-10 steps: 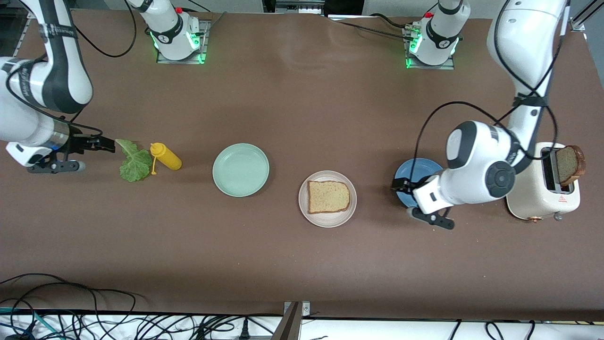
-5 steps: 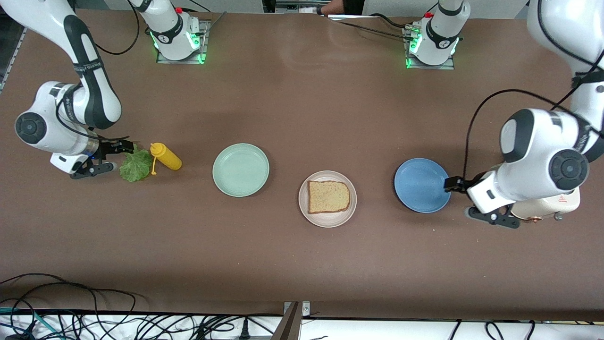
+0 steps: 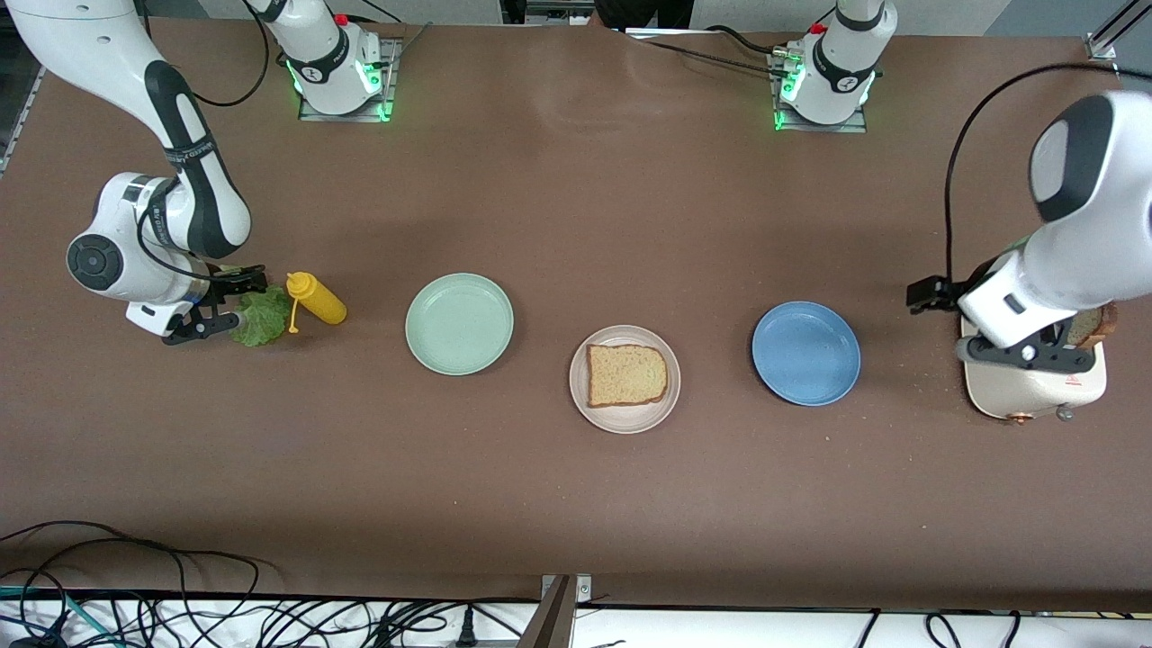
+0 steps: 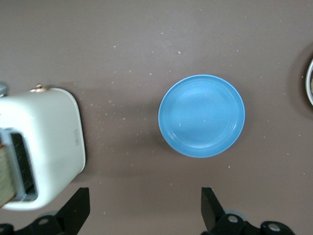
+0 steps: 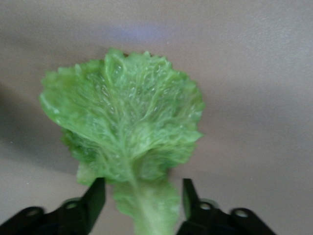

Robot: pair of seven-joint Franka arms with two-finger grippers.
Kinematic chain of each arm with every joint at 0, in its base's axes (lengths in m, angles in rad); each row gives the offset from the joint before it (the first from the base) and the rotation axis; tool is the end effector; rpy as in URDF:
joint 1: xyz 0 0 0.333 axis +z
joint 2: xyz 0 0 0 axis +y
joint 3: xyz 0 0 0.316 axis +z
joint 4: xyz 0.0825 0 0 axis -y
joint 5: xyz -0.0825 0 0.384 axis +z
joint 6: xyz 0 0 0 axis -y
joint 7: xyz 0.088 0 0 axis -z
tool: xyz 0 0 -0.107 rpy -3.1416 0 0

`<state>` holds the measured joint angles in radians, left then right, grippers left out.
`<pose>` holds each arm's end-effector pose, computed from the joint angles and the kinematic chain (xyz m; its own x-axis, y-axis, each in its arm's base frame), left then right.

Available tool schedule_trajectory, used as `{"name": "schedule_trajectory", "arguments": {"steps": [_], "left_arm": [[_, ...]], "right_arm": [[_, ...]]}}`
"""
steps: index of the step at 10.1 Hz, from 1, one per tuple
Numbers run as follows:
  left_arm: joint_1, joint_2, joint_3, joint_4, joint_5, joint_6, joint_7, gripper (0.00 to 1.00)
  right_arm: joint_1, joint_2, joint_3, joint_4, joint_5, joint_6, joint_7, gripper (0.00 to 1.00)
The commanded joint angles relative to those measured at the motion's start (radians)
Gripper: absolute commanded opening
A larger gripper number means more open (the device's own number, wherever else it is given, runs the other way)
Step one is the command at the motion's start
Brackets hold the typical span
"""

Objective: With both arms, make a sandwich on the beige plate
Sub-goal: 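Withdraw the left gripper toward the toaster while the right gripper reaches the lettuce, then lower the right gripper and grasp the green lettuce leaf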

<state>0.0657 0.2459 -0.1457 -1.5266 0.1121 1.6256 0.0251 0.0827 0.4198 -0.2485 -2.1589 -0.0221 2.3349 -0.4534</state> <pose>0.6203 -0.0294 0.5063 0.9831 -0.1109 -0.1457 -0.1222 -0.9900 -0.0708 0.5323 -0.0927 0.1891 0.9193 0.2984 -0.2565 0.3087 -0.9512 -0.0002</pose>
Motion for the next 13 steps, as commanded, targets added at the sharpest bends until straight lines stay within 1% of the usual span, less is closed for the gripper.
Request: {"name": "schedule_trajectory", "arguments": {"steps": [1,3,5,6,8,9,10,11,12,13], "left_arm": [[0.022,-0.066,-0.005,-0.012,0.031,-0.023,-0.007,1.0],[0.028,-0.105,-0.008,0.008,0.017,-0.056,-0.007,1.0],[0.026,-0.102,-0.008,0.1,-0.003,-0.131,-0.005,1.0],[0.026,-0.1,-0.008,0.111,-0.017,-0.135,-0.007,1.0],[0.029,-0.1,-0.005,0.111,-0.067,-0.135,-0.007,1.0],[0.031,-0.097,-0.005,0.109,-0.065,-0.133,-0.008,1.0],[0.033,-0.093,-0.005,0.109,-0.072,-0.132,-0.005,1.0],[0.045,-0.086,-0.005,0.108,-0.075,-0.128,-0.005,1.0],[0.052,-0.083,-0.005,0.108,-0.089,-0.127,-0.007,1.0],[0.071,-0.083,-0.005,0.108,-0.116,-0.127,-0.008,1.0]], "right_arm": [[-0.003,-0.007,0.002,0.002,0.004,-0.024,-0.018,0.0],[-0.001,-0.012,0.002,0.005,0.007,-0.037,-0.018,0.0],[0.002,-0.024,0.005,0.014,0.007,-0.069,-0.018,0.0],[0.002,-0.016,0.005,0.014,0.007,-0.066,-0.018,0.0],[0.005,-0.029,0.005,0.028,0.007,-0.097,-0.014,0.0],[0.006,-0.033,0.005,0.049,0.007,-0.127,-0.014,0.0],[0.008,-0.036,0.006,0.086,0.007,-0.196,-0.011,0.0],[0.008,-0.029,0.006,0.094,0.008,-0.204,-0.011,0.0],[0.006,-0.007,0.006,0.091,0.008,-0.18,-0.01,0.03],[0.006,0.019,0.005,0.093,0.008,-0.145,-0.008,0.58]]}}
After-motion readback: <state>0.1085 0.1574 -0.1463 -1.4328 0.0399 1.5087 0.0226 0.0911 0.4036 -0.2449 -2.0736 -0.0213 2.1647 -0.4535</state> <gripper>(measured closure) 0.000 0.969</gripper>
